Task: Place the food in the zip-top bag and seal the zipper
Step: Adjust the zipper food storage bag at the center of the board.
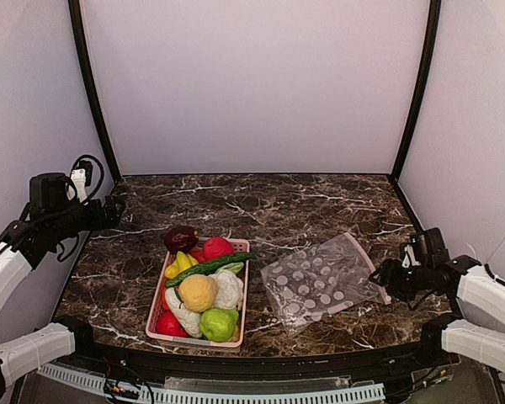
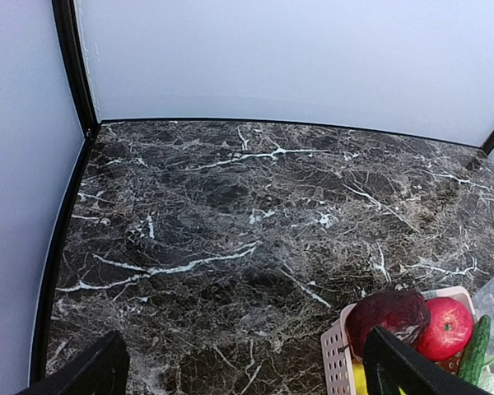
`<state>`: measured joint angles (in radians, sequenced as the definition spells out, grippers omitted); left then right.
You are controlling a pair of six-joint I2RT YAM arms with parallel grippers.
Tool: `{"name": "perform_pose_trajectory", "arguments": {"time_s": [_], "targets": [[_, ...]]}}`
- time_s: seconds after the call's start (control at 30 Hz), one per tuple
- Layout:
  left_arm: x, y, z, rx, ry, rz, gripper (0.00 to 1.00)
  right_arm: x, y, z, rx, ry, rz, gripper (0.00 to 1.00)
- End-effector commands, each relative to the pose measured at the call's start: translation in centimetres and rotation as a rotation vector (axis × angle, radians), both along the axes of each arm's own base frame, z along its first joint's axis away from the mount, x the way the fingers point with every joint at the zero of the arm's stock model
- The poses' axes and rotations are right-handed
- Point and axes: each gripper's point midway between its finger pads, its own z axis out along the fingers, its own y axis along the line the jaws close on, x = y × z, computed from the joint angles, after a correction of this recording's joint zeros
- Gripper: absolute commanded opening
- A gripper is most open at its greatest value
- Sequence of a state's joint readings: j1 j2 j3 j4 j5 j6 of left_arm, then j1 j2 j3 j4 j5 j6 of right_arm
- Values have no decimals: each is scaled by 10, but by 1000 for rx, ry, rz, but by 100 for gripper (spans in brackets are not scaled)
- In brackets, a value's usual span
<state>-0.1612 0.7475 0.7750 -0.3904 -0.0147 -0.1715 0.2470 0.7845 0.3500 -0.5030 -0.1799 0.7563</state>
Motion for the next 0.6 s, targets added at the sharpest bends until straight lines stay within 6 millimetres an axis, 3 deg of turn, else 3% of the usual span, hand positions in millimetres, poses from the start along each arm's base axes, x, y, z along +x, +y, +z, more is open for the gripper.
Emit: {"name": "perform_pose_trajectory", "arguments": {"time_s": [0.0, 0.27, 0.57], "targets": [[-1, -1, -5, -18, 11, -1, 100, -5, -19, -11, -101, 27, -79, 65], [-1, -1, -7, -15, 19, 2, 100, -3, -11, -21, -113, 52, -35, 65], [0, 0, -10, -7, 34, 4, 100, 3, 54, -5, 19, -4, 233, 56]]}}
